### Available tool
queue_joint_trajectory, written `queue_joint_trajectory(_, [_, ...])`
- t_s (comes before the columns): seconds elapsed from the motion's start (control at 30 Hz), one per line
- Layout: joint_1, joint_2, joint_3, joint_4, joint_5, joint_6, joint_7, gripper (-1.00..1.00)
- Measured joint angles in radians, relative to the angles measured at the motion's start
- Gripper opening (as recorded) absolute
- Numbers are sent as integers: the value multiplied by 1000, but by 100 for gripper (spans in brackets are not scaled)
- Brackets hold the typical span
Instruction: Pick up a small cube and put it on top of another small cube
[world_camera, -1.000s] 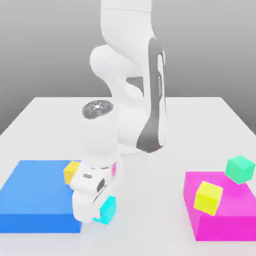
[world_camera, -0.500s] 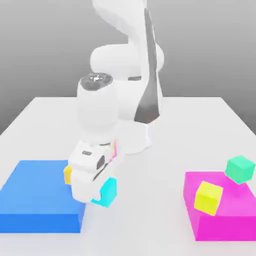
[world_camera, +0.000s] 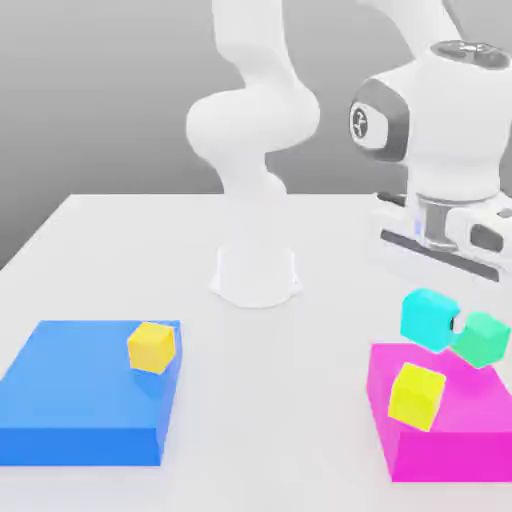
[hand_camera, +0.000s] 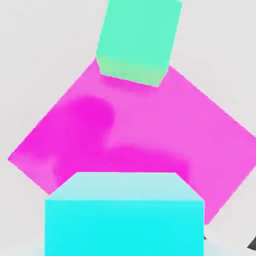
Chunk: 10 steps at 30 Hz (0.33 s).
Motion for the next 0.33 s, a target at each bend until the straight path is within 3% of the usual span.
queue_joint_trajectory(0.07, [57,-2,46,8,-8,-24,-64,-100])
queue_joint_trajectory(0.2, [86,102,66,-21,1,100,-103,-100])
queue_joint_trajectory(0.23, [85,122,69,-28,1,127,-105,100])
queue_joint_trajectory(0.33, [85,122,69,-28,1,127,-105,100])
